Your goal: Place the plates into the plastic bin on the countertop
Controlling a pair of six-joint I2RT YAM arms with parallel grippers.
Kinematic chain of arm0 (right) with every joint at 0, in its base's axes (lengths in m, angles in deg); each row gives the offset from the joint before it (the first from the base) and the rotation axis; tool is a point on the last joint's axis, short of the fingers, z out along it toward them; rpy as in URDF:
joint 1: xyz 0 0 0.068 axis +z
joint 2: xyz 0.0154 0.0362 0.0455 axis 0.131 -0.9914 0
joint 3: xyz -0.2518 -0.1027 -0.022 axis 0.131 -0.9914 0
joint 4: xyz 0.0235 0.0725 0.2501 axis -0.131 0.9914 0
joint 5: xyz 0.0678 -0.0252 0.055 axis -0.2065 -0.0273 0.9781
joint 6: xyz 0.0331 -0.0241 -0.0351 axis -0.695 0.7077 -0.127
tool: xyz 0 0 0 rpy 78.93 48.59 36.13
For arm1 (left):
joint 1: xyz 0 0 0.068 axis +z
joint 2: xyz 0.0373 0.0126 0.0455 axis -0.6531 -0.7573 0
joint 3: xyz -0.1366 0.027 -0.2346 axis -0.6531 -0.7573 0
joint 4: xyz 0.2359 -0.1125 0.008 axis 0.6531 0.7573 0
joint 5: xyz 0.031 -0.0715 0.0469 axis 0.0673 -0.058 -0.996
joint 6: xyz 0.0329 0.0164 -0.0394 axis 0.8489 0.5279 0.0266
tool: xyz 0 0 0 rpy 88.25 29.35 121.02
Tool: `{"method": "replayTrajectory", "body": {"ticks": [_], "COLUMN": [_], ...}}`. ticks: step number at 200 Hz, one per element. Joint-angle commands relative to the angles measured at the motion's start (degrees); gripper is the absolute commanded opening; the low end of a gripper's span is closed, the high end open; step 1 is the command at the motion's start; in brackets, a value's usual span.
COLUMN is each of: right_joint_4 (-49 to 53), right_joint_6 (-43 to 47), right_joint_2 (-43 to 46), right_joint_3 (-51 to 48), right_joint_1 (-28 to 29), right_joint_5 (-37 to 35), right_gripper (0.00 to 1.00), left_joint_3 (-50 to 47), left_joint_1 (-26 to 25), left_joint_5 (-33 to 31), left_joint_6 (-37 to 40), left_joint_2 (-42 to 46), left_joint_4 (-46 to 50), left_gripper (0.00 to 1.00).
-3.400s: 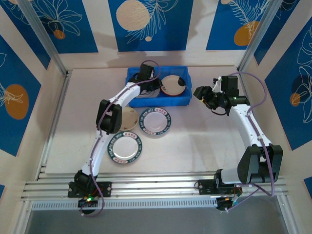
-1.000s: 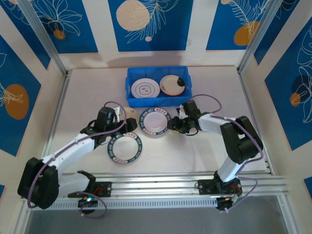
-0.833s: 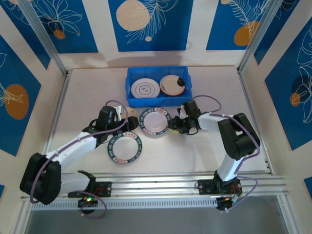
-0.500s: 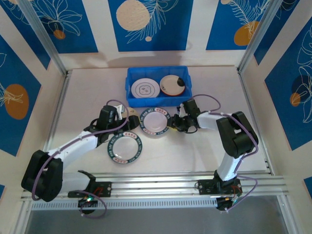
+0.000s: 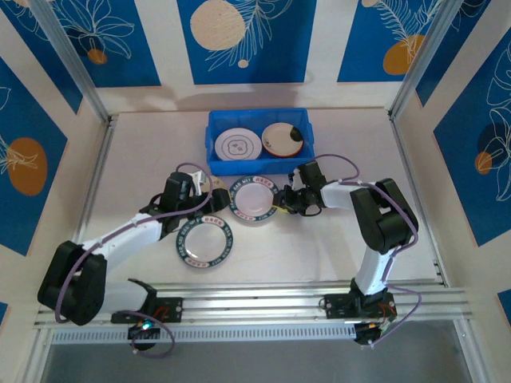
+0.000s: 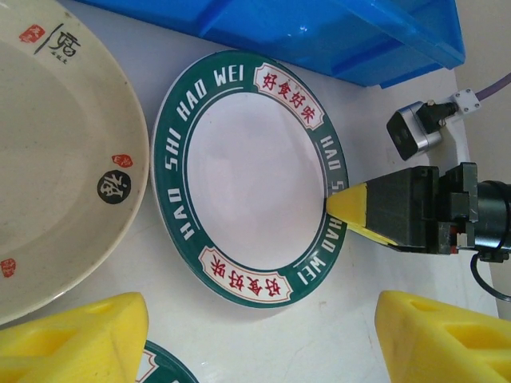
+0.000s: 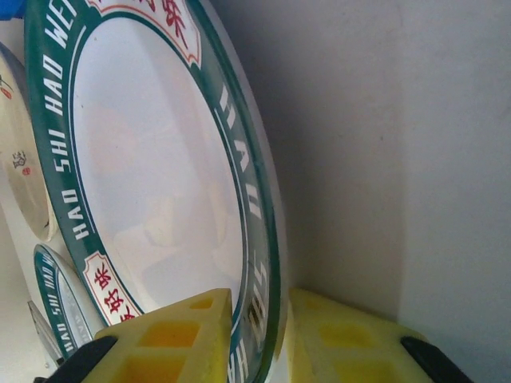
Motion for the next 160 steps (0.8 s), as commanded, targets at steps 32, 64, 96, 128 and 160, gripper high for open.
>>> {"method": "replayTrajectory", "body": {"ticks": [32,64,96,128,160], "right_joint_4": [-3.5,-3.6,-3.7,-4.1,-5.1], "right_joint_6": [-2.5,-2.5,-3.0,-3.4,-3.1], "right_joint_2": [-1.4,0.0,2.0,6.2,12.2], "right_joint_3": [-1.8,-3.3,-5.5,-9.6,-13.8], "right_joint_1": [-1.3,-2.0,-3.2,-4.8,-7.4], "right_joint_5": [3.8,3.7,4.9,7.4,11.7], "right_gripper": [0.14,0.03,0.00,0.00,0.00], "left_joint_3": [0.1,0.5,1.1,1.7,2.3], "left_joint_1": [0.4,0.4,0.4,0.4,0.4], "left_joint_5": [1.1,0.9,1.2,1.3,3.0], "left_joint_6": [0.5,0.7,0.7,0.8,0.5], "left_joint_2": [-1.5,-2.1,-2.8,-3.6,-6.2], "left_joint_4": [-2.0,-1.7,-1.4,-1.5,-3.4], "left_gripper": [0.75,0.75,0.74,0.74,0.74]}}
